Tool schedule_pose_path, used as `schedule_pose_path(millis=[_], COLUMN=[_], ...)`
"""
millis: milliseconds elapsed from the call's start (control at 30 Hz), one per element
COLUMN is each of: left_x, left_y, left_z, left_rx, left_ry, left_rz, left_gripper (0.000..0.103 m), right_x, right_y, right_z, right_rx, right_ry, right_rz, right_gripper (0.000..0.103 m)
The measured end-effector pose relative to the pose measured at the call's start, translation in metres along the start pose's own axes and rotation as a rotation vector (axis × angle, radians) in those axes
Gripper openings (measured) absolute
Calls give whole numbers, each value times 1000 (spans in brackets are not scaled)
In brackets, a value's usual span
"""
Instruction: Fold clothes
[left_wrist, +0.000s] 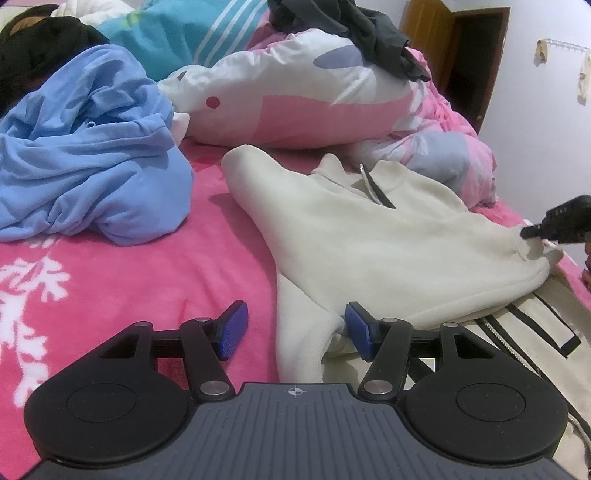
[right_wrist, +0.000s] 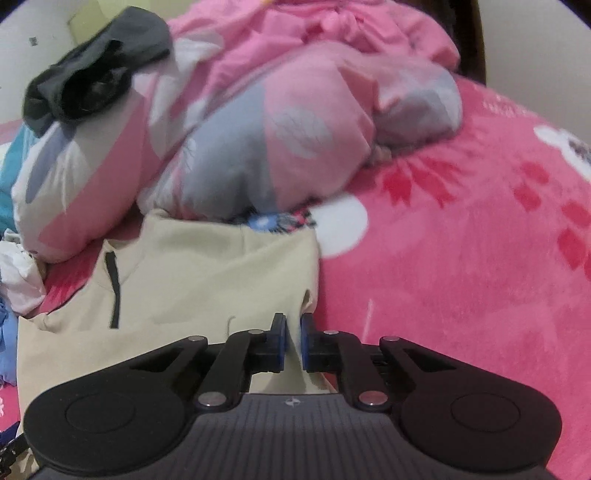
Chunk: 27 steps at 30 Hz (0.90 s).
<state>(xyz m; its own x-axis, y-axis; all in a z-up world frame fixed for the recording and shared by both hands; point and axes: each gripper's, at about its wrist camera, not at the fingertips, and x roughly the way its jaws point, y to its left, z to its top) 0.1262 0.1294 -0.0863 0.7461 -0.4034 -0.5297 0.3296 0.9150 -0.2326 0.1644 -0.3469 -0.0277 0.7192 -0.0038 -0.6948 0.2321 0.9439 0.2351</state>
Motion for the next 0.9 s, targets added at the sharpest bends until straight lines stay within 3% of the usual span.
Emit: schedule_pose_path(millis=[367, 500, 700, 767, 800, 833, 900], left_x=[1, 1, 1, 1, 1, 1, 0], left_y=[0, -1, -1, -1, -1, -1, -1], left_z=[0, 0, -1, -1, -1, -1, -1], left_rx=[1, 5, 5, 4, 3, 4, 6], left_ry=[2, 2, 3, 3, 3, 2, -2], left_rz=[0, 3, 4, 3, 3, 3, 2], left_gripper=[59, 59, 59, 59, 59, 59, 59], right_x=[-3, -2, 2, 3, 4, 4, -2], right_y=[35, 48, 51, 49, 47, 46, 45], right_z=[-21, -32, -38, -37, -35, -33, -27], right_rx=[-279, -379, -430, -418, -406, -395, -382], right_ry=[-40, -49, -70, -76, -81, -90, -141], right_rz=[-147, -185, -177, -161, -156, -156, -163], right_gripper=[11, 28, 29, 26, 12, 6, 5])
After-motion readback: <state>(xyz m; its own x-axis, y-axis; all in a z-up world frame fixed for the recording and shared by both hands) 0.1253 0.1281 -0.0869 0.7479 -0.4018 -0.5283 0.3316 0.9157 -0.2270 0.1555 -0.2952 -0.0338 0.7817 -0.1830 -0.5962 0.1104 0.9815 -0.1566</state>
